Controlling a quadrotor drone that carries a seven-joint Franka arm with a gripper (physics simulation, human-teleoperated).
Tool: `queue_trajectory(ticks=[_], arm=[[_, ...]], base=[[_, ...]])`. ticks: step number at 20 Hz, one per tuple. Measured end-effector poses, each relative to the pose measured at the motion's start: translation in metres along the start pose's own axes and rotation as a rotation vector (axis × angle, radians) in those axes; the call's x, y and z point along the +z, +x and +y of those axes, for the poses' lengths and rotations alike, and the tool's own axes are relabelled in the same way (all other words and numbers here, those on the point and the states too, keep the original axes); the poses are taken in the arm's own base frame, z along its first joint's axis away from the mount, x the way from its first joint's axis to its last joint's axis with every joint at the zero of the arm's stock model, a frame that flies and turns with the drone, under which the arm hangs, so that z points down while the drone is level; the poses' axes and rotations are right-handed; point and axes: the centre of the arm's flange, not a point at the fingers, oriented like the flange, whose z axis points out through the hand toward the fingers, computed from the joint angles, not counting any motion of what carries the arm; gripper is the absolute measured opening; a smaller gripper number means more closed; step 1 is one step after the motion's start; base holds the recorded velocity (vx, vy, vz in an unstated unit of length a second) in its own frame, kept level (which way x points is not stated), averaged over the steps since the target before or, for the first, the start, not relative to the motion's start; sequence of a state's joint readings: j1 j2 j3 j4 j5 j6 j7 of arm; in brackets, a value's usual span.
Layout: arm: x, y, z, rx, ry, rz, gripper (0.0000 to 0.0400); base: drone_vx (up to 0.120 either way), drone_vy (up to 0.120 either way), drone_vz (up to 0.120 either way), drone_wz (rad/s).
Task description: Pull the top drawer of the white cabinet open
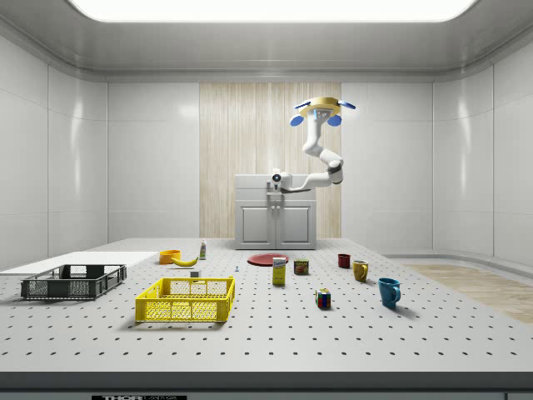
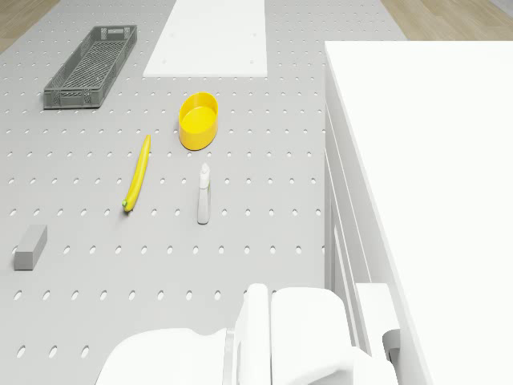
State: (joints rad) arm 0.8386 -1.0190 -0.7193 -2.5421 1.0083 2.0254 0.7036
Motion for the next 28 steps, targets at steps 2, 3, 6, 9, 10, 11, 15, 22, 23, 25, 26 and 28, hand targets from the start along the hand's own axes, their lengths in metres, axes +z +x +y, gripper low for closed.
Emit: queue_trajectory(ticks=[2,3,6,9,10,11,15,22,23,25,26,28], arm=[[0.0000,-0.0004,-0.0004,0.000,0.000,0.000,0.0305],[0.0000,-0.0009,-0.0009,0.000,0.000,0.000,0.0305],[0.0000,-0.0019,-0.0019,0.000,0.000,0.000,0.0305],[0.0000,-0.0024,-0.0024,0.000,0.000,0.000,0.0305],[0.0000,-0.0024,-0.0025,0.000,0.000,0.000,0.0305],[0.0000,-0.0025,-0.0025,0.000,0.000,0.000,0.0305],[0.0000,-0.0027,-0.0027,0.000,0.000,0.000,0.0305],[0.0000,-0.0028,-0.0028,0.000,0.000,0.000,0.0200],[0.0000,-0.0028,-0.0028,0.000,0.000,0.000,0.0179],[0.0000,-0.0028,-0.0028,0.000,0.000,0.000,0.0150],[0.0000,-0.0028,-0.0028,0.000,0.000,0.000,0.0140],[0.0000,-0.0028,-0.0028,0.001,0.000,0.000,0.0126]], base=[[0.000,0.000,0.000,0.000],[0.000,0.000,0.000,0.000],[0.000,0.000,0.000,0.000],[0.000,0.000,0.000,0.000],[0.000,0.000,0.000,0.000],[0.000,0.000,0.000,0.000],[0.000,0.000,0.000,0.000],[0.000,0.000,0.000,0.000],[0.000,0.000,0.000,0.000],[0.000,0.000,0.000,0.000],[0.000,0.000,0.000,0.000],[0.000,0.000,0.000,0.000]])
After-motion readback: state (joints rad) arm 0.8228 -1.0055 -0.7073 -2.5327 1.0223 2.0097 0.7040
